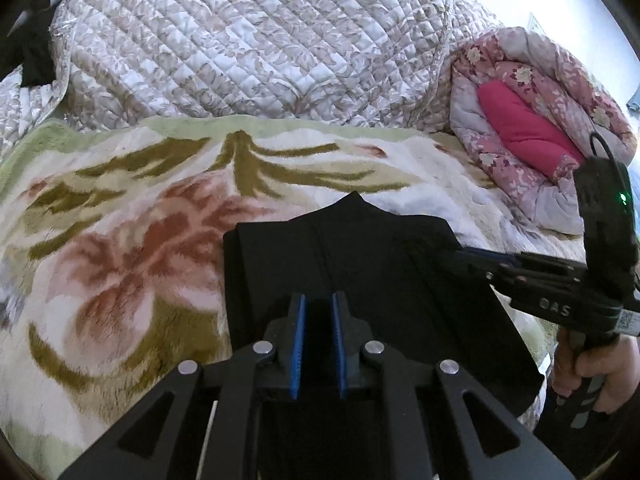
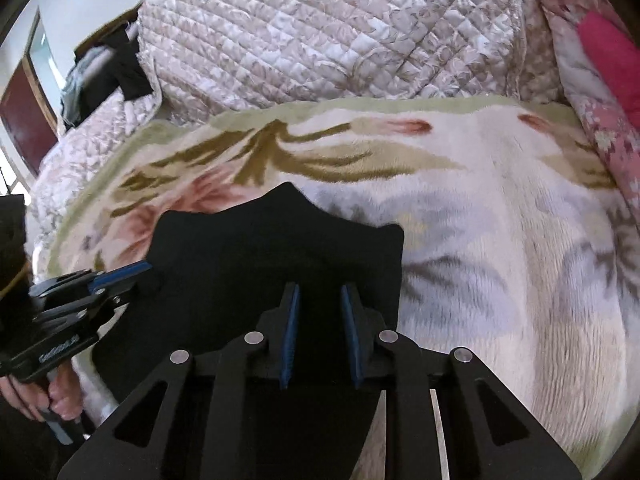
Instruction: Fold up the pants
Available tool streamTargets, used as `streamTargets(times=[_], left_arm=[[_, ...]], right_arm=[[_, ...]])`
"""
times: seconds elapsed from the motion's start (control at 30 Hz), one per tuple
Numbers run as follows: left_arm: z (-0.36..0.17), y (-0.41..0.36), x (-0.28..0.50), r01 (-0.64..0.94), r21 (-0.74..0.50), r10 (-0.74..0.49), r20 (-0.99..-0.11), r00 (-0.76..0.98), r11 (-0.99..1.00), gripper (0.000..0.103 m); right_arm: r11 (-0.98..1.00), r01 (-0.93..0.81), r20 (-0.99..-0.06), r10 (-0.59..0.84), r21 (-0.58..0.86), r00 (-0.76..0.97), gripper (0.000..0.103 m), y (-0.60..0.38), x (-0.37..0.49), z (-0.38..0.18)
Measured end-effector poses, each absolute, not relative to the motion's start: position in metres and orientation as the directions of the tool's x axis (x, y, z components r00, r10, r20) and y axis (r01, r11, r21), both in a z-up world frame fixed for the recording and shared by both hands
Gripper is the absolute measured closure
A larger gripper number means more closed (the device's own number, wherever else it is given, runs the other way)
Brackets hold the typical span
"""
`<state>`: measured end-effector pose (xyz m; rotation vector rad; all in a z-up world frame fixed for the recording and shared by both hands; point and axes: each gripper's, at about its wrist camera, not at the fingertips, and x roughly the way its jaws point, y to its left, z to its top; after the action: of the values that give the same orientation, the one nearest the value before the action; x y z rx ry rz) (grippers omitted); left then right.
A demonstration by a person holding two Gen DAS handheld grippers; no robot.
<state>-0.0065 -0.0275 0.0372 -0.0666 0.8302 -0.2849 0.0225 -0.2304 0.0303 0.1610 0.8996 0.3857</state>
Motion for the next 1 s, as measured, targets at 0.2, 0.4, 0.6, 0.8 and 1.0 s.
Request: streamTargets(times=[0.2, 0.4, 0.6, 0.8, 1.0], left_arm=[[0.042, -0.028, -0.026, 0.235, -0.149, -0.270, -0.710, 0.651, 0.960, 0.076], [0.035, -0.031, -0.032, 0.227, -0.120, -0.241, -0.729, 0.641, 0.967, 0.073], [0.036, -0.015, -0.034, 0.190, -0.152, -0.240, -0.725, 0.645, 0.970, 0.062], [0.024, 0.007, -0.021, 0.128, -0.253, -0.278, -0.747, 0.604, 0.959, 0.047], [0.009, 0.016, -0.007, 0.109, -0.374, -0.367, -0.739, 0.566, 0.921, 0.034]], right_arm=[[0.901, -0.317, -0.696, 0.430, 0.294, 0.575, 0.081, -0.226, -0.013, 0.039], [0.899, -0.378, -0.732, 0.410, 0.222, 0.544, 0.080, -0.209, -0.020, 0.032], [0.909, -0.327, -0.718, 0.408, 0.260, 0.563, 0.062, -0.226, -0.018, 0.033], [0.892, -0.173, -0.712, 0.440, 0.419, 0.546, 0.046, -0.260, -0.005, 0.018], [0.806, -0.128, -0.665, 0.557, 0.578, 0.497, 0.046, -0.272, 0.004, 0.004]])
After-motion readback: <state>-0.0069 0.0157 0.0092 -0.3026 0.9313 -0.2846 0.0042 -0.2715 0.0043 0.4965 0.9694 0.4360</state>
